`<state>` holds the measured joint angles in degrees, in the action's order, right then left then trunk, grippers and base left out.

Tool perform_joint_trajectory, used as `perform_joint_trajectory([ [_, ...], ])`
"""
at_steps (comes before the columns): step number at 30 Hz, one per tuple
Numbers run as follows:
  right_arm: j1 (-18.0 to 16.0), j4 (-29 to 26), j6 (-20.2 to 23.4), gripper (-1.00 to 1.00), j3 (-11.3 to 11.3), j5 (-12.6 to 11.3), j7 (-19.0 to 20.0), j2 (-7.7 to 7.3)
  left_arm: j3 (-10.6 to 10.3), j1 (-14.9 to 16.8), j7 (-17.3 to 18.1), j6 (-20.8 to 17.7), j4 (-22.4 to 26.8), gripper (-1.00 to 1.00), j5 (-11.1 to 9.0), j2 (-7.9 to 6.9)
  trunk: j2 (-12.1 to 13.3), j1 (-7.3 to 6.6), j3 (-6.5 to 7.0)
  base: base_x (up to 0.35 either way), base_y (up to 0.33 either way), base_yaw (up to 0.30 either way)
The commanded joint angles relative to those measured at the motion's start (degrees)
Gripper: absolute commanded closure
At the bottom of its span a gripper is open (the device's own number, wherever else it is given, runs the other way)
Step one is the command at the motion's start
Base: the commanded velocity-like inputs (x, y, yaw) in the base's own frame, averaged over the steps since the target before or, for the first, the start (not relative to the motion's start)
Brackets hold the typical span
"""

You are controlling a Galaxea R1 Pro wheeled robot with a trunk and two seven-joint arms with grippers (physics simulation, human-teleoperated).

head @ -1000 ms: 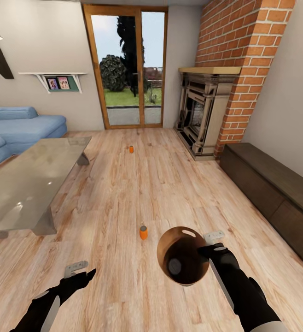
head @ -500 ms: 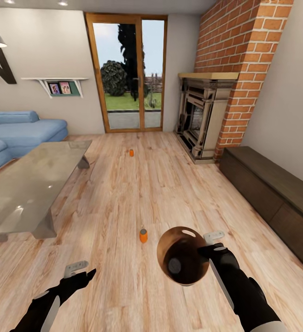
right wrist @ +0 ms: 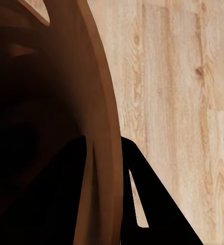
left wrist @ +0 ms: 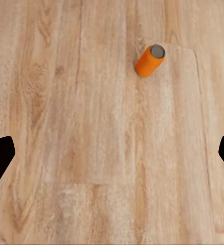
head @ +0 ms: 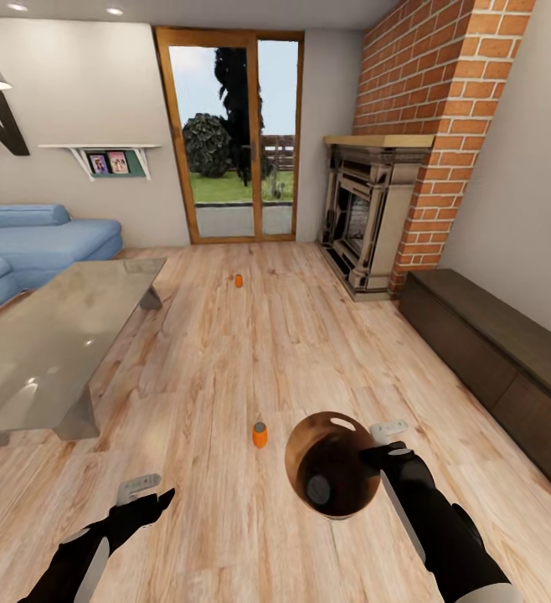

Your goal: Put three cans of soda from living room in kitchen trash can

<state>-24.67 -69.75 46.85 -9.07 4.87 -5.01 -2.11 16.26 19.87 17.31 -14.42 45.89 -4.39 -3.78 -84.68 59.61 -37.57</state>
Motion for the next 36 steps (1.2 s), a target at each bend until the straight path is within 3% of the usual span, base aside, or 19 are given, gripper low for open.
perform_joint_trajectory([
  [1,-0.02,-0.03,-0.01,1.0,0.01,0.05,0.18,0.0,0.0,0.0,0.0,0.0,0.0,-1.0,0.0,0.0,0.0,0.0,0.01,0.326,-0.021,-0.038],
  [14,-0.02,-0.03,-0.01,1.0,0.01,0.05,0.18,0.0,0.08,0.0,0.0,0.02,-0.05,-1.0,0.0,0.0,0.0,0.0,0.23,0.308,0.005,-0.158],
  [21,-0.02,-0.03,-0.01,1.0,0.01,0.05,0.18,0.0,0.08,0.0,0.0,0.0,-0.08,-1.0,0.0,0.0,0.0,0.0,0.25,0.174,0.006,-0.025],
  [36,-0.02,-0.03,-0.01,1.0,0.01,0.05,0.18,0.04,0.08,0.0,0.0,0.0,-0.08,-1.0,0.0,0.0,0.0,0.0,0.25,0.333,0.018,-0.001],
])
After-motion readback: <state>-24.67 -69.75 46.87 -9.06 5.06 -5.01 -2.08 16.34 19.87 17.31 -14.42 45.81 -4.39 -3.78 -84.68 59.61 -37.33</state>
